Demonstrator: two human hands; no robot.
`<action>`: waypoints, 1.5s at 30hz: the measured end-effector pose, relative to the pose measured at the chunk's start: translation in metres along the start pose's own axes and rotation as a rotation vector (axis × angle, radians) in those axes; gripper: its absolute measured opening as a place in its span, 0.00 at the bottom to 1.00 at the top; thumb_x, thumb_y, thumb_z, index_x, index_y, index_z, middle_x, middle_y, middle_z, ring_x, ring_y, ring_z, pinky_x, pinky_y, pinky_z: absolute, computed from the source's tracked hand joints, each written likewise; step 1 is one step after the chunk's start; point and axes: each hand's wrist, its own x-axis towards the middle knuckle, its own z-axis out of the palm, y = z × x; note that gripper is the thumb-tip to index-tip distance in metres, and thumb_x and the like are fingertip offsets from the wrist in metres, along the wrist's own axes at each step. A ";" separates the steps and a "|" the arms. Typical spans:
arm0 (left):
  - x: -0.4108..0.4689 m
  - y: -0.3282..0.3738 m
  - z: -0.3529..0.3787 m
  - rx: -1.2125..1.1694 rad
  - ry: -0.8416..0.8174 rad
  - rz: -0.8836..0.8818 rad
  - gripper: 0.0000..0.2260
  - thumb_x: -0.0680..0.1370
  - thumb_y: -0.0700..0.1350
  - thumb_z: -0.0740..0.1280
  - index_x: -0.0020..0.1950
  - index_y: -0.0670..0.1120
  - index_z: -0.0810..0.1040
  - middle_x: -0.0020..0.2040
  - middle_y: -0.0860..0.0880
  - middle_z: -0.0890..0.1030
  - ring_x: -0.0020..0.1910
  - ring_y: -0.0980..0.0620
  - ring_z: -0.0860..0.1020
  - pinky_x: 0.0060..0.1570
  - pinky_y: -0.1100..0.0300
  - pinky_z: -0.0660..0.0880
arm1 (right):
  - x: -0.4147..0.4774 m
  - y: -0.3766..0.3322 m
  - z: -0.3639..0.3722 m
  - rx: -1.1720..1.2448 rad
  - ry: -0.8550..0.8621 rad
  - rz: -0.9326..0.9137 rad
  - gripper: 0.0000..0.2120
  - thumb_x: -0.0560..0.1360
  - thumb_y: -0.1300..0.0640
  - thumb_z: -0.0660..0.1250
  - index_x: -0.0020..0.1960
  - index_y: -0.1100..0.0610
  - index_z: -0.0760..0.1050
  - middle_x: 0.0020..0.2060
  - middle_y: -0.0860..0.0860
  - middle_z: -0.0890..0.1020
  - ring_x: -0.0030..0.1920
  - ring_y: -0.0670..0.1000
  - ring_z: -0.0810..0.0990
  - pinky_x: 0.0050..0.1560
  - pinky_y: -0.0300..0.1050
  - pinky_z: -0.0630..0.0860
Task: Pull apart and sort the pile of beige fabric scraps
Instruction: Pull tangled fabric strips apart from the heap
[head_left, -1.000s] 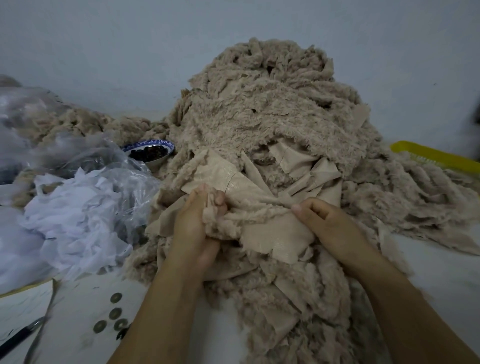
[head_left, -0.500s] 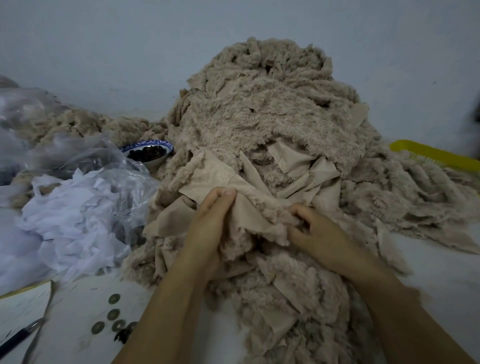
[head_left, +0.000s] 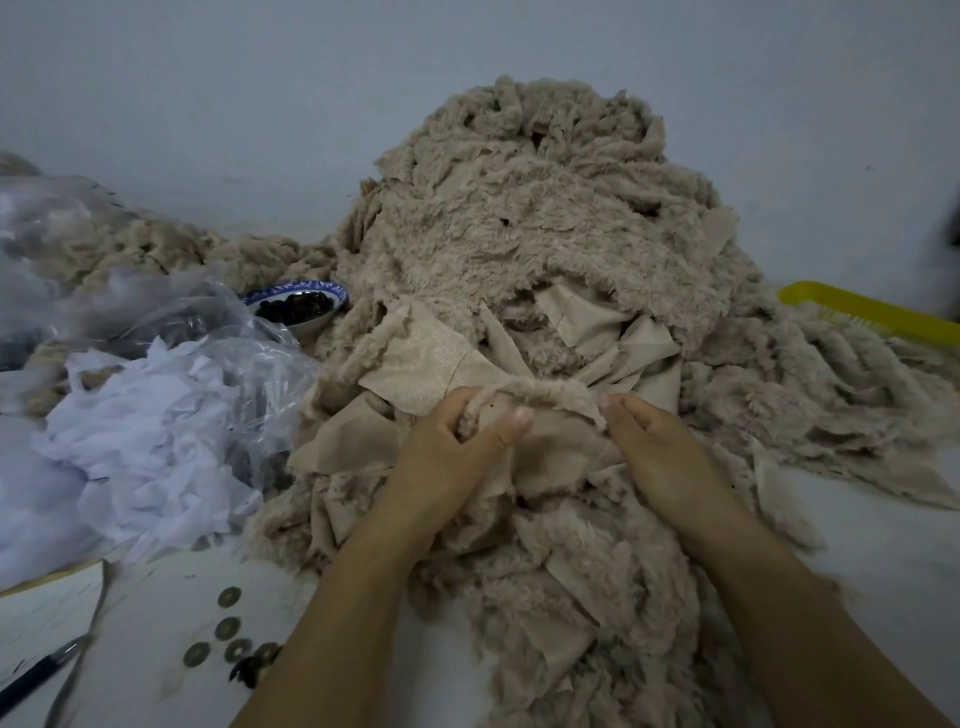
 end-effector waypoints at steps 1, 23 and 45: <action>0.000 -0.001 0.002 0.058 -0.034 0.005 0.13 0.66 0.70 0.72 0.47 0.67 0.79 0.42 0.63 0.83 0.40 0.67 0.80 0.37 0.74 0.73 | 0.000 0.000 0.001 -0.028 -0.005 -0.001 0.16 0.83 0.49 0.59 0.49 0.57 0.81 0.39 0.54 0.84 0.37 0.46 0.82 0.34 0.28 0.73; 0.004 -0.013 0.014 -0.088 -0.090 -0.110 0.20 0.66 0.67 0.74 0.50 0.56 0.79 0.45 0.59 0.85 0.46 0.62 0.83 0.42 0.70 0.77 | 0.006 0.015 0.012 -0.144 -0.044 -0.001 0.12 0.78 0.55 0.65 0.40 0.61 0.75 0.28 0.45 0.74 0.27 0.42 0.70 0.25 0.31 0.65; 0.015 -0.024 -0.004 -1.085 0.225 -0.344 0.15 0.83 0.53 0.60 0.46 0.50 0.84 0.42 0.51 0.83 0.40 0.55 0.83 0.32 0.61 0.81 | 0.016 0.025 0.011 -0.606 -0.141 -0.179 0.19 0.78 0.59 0.65 0.34 0.53 0.59 0.34 0.48 0.65 0.33 0.45 0.64 0.34 0.41 0.60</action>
